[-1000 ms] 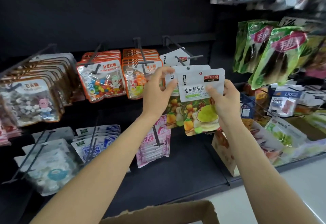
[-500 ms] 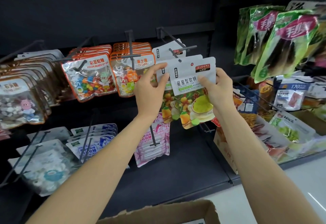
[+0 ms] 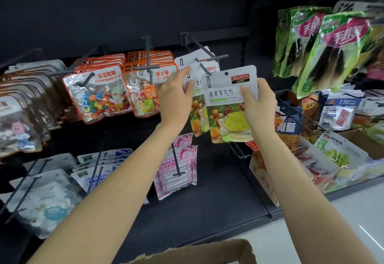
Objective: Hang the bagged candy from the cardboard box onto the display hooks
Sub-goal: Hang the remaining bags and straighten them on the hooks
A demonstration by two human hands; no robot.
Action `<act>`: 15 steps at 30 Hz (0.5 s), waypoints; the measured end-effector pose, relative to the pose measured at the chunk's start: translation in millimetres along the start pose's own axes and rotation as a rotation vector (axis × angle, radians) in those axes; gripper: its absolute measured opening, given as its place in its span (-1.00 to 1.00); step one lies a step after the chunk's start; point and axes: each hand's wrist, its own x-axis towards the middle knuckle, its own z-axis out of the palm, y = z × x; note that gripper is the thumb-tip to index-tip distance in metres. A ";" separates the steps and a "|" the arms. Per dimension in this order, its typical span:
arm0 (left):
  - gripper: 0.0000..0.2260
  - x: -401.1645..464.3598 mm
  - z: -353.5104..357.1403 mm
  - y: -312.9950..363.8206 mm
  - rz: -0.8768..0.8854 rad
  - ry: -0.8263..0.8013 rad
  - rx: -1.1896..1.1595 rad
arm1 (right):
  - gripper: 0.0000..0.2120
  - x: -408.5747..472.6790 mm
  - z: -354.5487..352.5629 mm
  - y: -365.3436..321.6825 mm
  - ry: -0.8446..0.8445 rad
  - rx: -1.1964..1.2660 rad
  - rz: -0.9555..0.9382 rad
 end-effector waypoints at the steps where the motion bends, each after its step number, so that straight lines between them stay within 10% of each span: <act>1: -0.62 5.8 1.7 2.9 0.018 -0.052 0.085 | -0.93 -2.1 -4.0 -0.1 0.010 -0.011 -0.024; 7: -0.38 22.7 5.8 2.1 -0.144 -0.439 0.035 | -0.93 -11.0 -27.6 -12.0 -0.125 0.082 -0.110; 15: -0.67 -45.7 -27.2 1.5 -0.329 -0.195 -0.722 | -0.74 0.9 11.1 -21.1 -0.149 0.248 0.007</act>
